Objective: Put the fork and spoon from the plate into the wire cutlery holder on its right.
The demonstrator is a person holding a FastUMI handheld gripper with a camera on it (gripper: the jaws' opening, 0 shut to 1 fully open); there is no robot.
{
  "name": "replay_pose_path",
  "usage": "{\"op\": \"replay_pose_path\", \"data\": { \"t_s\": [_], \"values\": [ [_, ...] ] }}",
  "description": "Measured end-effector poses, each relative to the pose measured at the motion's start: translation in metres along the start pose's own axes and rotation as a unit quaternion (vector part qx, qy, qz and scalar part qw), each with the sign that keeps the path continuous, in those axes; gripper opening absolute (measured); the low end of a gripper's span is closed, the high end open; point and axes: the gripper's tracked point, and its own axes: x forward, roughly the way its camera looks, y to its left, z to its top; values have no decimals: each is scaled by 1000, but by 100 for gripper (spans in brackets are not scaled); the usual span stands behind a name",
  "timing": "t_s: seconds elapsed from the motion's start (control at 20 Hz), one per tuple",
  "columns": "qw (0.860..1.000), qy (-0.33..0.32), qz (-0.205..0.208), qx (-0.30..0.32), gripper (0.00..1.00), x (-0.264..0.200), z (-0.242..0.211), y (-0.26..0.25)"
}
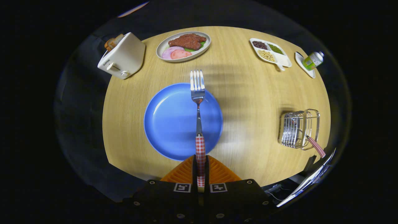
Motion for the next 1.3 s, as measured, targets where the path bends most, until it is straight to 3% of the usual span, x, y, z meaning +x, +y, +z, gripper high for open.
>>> {"op": "replay_pose_path", "data": {
  "t_s": [0.15,0.6,0.95,1.3],
  "values": [
    [999,-18,-37,16,8,-20,1,-50],
    [997,14,-62,47,8,-68,-41,-158],
    [992,116,-54,-12,9,-68,-62,-195],
    [966,240,-56,-81,9,-64,-71,-217]
  ]
}}
